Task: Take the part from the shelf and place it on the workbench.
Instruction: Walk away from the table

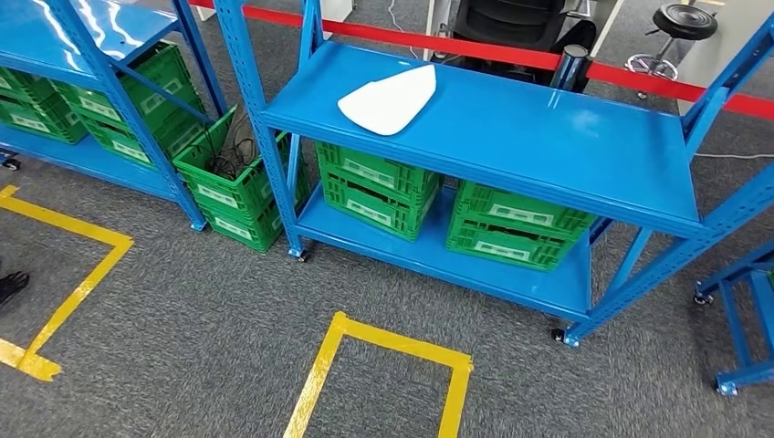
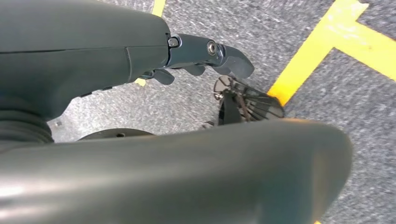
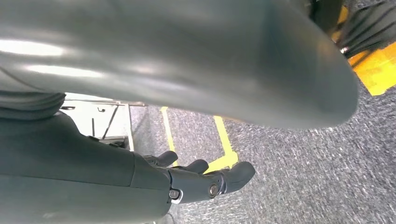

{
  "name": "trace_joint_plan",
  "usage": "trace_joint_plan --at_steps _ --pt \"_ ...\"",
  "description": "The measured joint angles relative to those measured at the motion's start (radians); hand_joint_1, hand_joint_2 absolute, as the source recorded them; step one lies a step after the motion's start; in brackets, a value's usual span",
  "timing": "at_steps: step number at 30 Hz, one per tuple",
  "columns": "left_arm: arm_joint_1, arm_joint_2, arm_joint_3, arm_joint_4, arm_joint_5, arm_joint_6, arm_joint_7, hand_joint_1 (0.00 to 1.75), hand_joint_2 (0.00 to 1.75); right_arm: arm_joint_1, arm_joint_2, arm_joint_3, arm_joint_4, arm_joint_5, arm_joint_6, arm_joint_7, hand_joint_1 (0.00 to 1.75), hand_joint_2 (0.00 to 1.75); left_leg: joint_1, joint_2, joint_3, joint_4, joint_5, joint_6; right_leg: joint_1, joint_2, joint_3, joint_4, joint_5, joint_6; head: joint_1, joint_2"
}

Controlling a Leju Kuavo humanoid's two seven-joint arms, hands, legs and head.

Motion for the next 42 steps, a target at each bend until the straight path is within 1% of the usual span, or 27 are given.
trace_joint_plan --at_steps 1,2,3,5,8,9,11,12,13,14,16,17,18,21,23,25,27,28,29,31,32,33,35,37,39,40,42 --pt "0.000 0.000 0.000 0.000 0.000 0.000 -0.001 0.00 0.00 0.000 0.000 0.000 0.000 -0.001 -0.001 0.001 0.00 0.00 0.000 -0.001 0.006 -0.001 -0.007 -0.002 0.002 0.000 0.024 -0.064 0.040 -0.006 0.003 0.000" --pt "-0.001 -0.001 0.000 0.000 0.001 0.000 -0.002 0.00 0.00 0.000 -0.001 0.000 0.000 -0.003 -0.001 0.002 0.00 0.00 -0.002 -0.001 0.011 -0.001 -0.015 -0.006 0.004 0.000 0.048 -0.120 0.064 -0.012 0.006 0.000" --pt "-0.002 -0.002 0.000 -0.001 0.001 0.000 -0.002 0.00 0.00 -0.001 -0.001 0.000 0.000 -0.004 -0.002 0.002 0.00 0.00 -0.002 -0.001 0.012 -0.003 -0.020 -0.011 0.008 0.000 0.064 -0.152 0.073 -0.017 0.007 0.000" --pt "-0.004 -0.003 0.000 -0.002 0.002 0.001 -0.002 0.00 0.00 -0.004 -0.002 0.000 0.000 -0.004 -0.002 0.002 0.00 0.00 -0.002 0.000 0.017 -0.009 -0.027 -0.021 0.014 0.001 0.080 -0.168 0.065 -0.025 0.005 0.000" --pt "-0.005 -0.005 0.000 -0.003 0.002 0.001 -0.002 0.00 0.00 -0.004 -0.004 0.000 0.000 -0.005 -0.003 0.001 0.00 0.00 0.000 0.003 0.022 0.012 -0.047 -0.034 0.008 0.002 0.110 -0.196 0.065 -0.040 0.000 0.000" --pt "-0.005 -0.005 0.000 -0.003 0.002 0.001 -0.002 0.00 0.00 -0.004 -0.004 0.000 0.000 -0.006 -0.004 -0.001 0.00 0.00 0.001 0.003 0.002 0.054 -0.066 -0.036 0.006 0.001 0.119 -0.205 0.064 -0.044 -0.005 0.000" --pt "-0.004 -0.006 0.000 -0.004 0.002 0.001 -0.002 0.00 0.00 -0.004 -0.004 0.000 0.000 -0.008 -0.002 -0.005 0.00 0.00 0.001 0.003 -0.081 0.187 -0.111 -0.039 0.008 0.000 0.129 -0.208 0.057 -0.052 -0.017 0.000" --pt "-0.003 -0.006 0.000 -0.004 0.002 0.002 -0.001 0.00 0.00 -0.005 -0.004 0.000 0.000 -0.009 0.000 -0.007 0.00 0.00 0.001 0.003 -0.122 0.241 -0.120 -0.040 0.009 0.000 0.133 -0.208 0.051 -0.054 -0.021 0.000" --pt "-0.002 -0.006 0.000 -0.004 0.003 0.003 -0.001 0.00 0.00 -0.004 -0.004 0.000 0.000 -0.010 0.002 -0.009 0.00 0.00 0.001 0.003 -0.148 0.265 -0.110 -0.041 0.009 0.002 0.140 -0.208 0.045 -0.054 -0.025 0.000" --pt "-0.001 -0.005 0.000 -0.004 0.003 0.004 0.000 0.00 0.00 -0.003 -0.004 0.000 0.000 -0.012 0.004 -0.012 0.00 0.00 0.001 0.003 -0.153 0.246 -0.078 -0.039 0.010 0.003 0.149 -0.208 0.038 -0.053 -0.028 0.000" --pt "0.000 -0.005 0.000 -0.004 0.003 0.006 0.001 0.00 0.00 -0.001 -0.003 0.000 0.000 -0.014 0.007 -0.017 0.00 0.00 0.001 0.002 -0.116 0.126 0.013 -0.033 0.010 0.006 0.165 -0.208 0.023 -0.047 -0.036 0.000" --pt "0.000 -0.004 0.000 -0.004 0.004 0.005 0.002 0.00 0.00 -0.001 -0.003 0.000 0.000 -0.015 0.008 -0.018 0.00 0.00 0.000 0.001 -0.088 0.065 0.042 -0.030 0.011 0.007 0.168 -0.206 0.013 -0.042 -0.038 0.000" --pt "-0.001 -0.004 0.000 -0.004 0.004 0.005 0.003 0.00 0.00 -0.001 -0.003 0.000 0.000 -0.015 0.008 -0.018 0.00 0.00 -0.002 -0.001 -0.068 0.025 0.054 -0.027 0.011 0.008 0.169 -0.205 0.006 -0.036 -0.039 0.000" --pt "-0.002 -0.005 0.000 -0.004 0.006 0.005 0.004 0.00 0.00 -0.005 -0.002 0.000 0.000 -0.017 0.005 -0.013 0.00 0.00 -0.006 -0.001 -0.046 0.002 0.044 -0.016 0.009 0.011 0.174 -0.208 -0.007 -0.018 -0.038 0.000" --pt "-0.002 -0.006 0.000 -0.005 0.007 0.005 0.004 0.00 0.00 -0.006 -0.003 0.000 0.000 -0.017 0.002 -0.008 0.00 0.00 -0.001 0.002 -0.037 -0.008 0.042 -0.008 0.008 0.008 0.166 -0.179 -0.025 -0.006 -0.032 0.000" --pt "-0.002 -0.006 0.000 -0.005 0.008 0.006 0.004 0.00 0.00 -0.006 -0.004 0.000 0.000 -0.017 0.002 -0.006 0.00 0.00 0.001 0.006 -0.027 -0.014 0.037 0.000 0.003 0.005 0.108 -0.071 -0.070 0.005 -0.020 0.000" --pt "-0.002 -0.006 0.000 -0.005 0.008 0.006 0.004 0.00 0.00 -0.004 -0.003 0.000 0.000 -0.018 0.002 -0.005 0.00 0.00 0.000 0.011 -0.018 -0.015 0.027 0.004 -0.002 0.004 0.023 0.058 -0.107 0.012 -0.013 0.000" --pt "-0.001 -0.007 0.000 -0.005 0.008 0.006 0.004 0.00 0.00 -0.003 -0.003 0.000 0.000 -0.018 0.002 -0.005 0.00 0.00 0.000 0.013 -0.011 -0.015 0.020 0.004 -0.004 0.003 -0.004 0.086 -0.100 0.014 -0.011 0.000" --pt "-0.001 -0.007 0.000 -0.005 0.008 0.006 0.004 0.00 0.00 -0.002 -0.004 0.000 0.000 -0.018 0.002 -0.005 0.00 0.00 0.000 0.015 -0.002 -0.015 0.013 0.003 -0.005 0.002 -0.013 0.076 -0.071 0.015 -0.008 0.000" --pt "0.000 -0.008 0.000 -0.005 0.008 0.006 0.004 0.00 0.00 0.000 -0.004 0.000 0.000 -0.019 0.001 -0.005 0.00 0.00 0.000 0.019 0.019 -0.016 -0.003 -0.001 -0.006 -0.009 0.016 -0.040 0.024 0.010 0.000 0.000" --pt "-0.001 -0.008 0.000 -0.005 0.008 0.006 0.004 0.00 0.00 0.000 -0.004 0.000 0.000 -0.019 0.001 -0.004 0.00 0.00 -0.002 0.022 0.028 -0.016 -0.012 -0.005 -0.003 -0.019 0.038 -0.101 0.056 0.006 0.005 0.000" --pt "-0.001 -0.008 0.000 -0.005 0.008 0.006 0.004 0.00 0.00 -0.002 -0.004 0.000 0.000 -0.019 0.000 -0.004 0.00 0.00 -0.003 0.025 0.031 -0.017 -0.019 -0.011 0.001 -0.028 0.058 -0.144 0.074 0.000 0.007 0.000" --pt "-0.002 -0.008 0.000 -0.006 0.008 0.006 0.006 0.00 0.00 -0.005 -0.004 0.000 0.000 -0.019 -0.001 -0.004 0.00 0.00 -0.005 0.035 0.036 -0.021 -0.030 -0.022 0.010 -0.031 0.077 -0.168 0.067 -0.013 0.006 0.000" --pt "-0.005 -0.008 0.000 -0.006 0.008 0.006 0.007 0.00 0.00 -0.007 -0.004 0.000 0.000 -0.020 -0.002 -0.004 0.00 0.00 -0.002 0.042 0.050 -0.024 -0.039 -0.033 0.008 -0.020 0.090 -0.178 0.066 -0.025 0.002 0.000" --pt "-0.006 -0.008 0.000 -0.007 0.007 0.007 0.007 0.00 0.00 -0.005 -0.004 0.000 0.000 -0.023 -0.002 -0.004 0.00 0.00 0.000 0.033 0.037 0.021 -0.065 -0.041 0.003 -0.011 0.106 -0.191 0.065 -0.037 -0.004 0.000" --pt "-0.006 -0.008 0.000 -0.007 0.006 0.008 0.007 0.00 0.00 -0.005 -0.004 0.000 0.000 -0.025 -0.003 -0.004 0.00 0.00 0.001 0.025 0.006 0.076 -0.088 -0.043 0.002 -0.007 0.112 -0.195 0.063 -0.042 -0.010 0.000" --pt "-0.004 -0.008 -0.001 -0.007 0.005 0.011 0.011 0.00 0.00 -0.006 -0.003 0.000 0.000 -0.031 -0.002 -0.006 0.00 0.00 0.001 0.017 -0.084 0.216 -0.128 -0.045 0.002 0.004 0.119 -0.195 0.055 -0.048 -0.020 0.000"
